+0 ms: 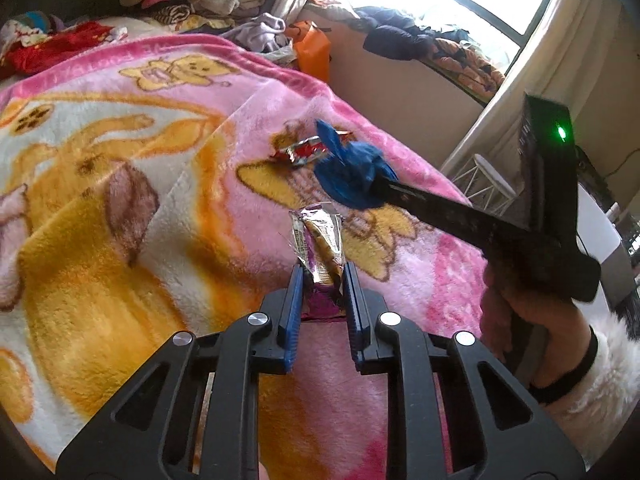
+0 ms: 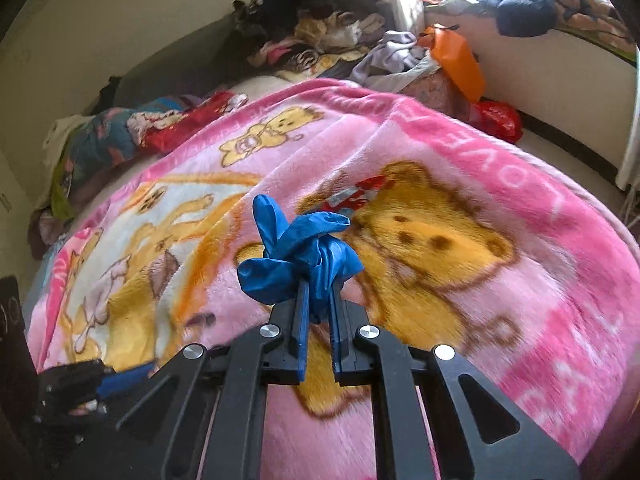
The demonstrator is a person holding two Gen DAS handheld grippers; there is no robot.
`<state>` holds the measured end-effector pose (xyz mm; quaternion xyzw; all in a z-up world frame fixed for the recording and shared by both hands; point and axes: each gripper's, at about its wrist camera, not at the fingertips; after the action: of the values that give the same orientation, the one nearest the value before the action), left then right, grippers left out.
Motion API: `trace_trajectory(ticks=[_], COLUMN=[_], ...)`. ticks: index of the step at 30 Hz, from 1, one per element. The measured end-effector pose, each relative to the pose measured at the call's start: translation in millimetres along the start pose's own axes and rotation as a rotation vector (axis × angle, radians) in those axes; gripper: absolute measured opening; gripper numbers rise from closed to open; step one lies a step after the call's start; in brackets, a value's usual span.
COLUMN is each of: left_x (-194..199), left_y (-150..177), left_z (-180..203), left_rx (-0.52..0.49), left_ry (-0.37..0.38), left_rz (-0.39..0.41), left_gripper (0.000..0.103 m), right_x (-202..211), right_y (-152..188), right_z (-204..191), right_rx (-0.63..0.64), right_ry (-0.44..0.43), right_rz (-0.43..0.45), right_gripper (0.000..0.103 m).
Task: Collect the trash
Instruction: 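Grasp the blue wrapper with the right tool while the left tool grasps a silver wrapper, then carry the blue and silver wrappers over the yellow bin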
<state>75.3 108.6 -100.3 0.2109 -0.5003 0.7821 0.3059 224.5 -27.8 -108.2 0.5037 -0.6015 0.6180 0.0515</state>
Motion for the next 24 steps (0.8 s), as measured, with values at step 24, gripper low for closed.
trace_trajectory(ticks=[24], left_x=[17.7], left_y=[-18.8], left_z=[81.9], left_rx=[-0.163], left_ry=[0.078], left_rz=[0.073], left_gripper=[0.014], right_x=[106.1], right_y=[38.4], right_z=[45.0], right_rx=[-0.106], right_ry=[0.088], right_rz=[0.145], right_gripper=[0.008])
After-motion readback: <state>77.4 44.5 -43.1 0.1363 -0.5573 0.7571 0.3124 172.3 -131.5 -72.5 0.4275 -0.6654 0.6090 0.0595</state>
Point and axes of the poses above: each gripper's, at about its wrist camera, not at the fingertips, and x roughly against the way its jaws point, z to its right, y to its underside, and after that the axes turned 4 degrees about y, right-handed
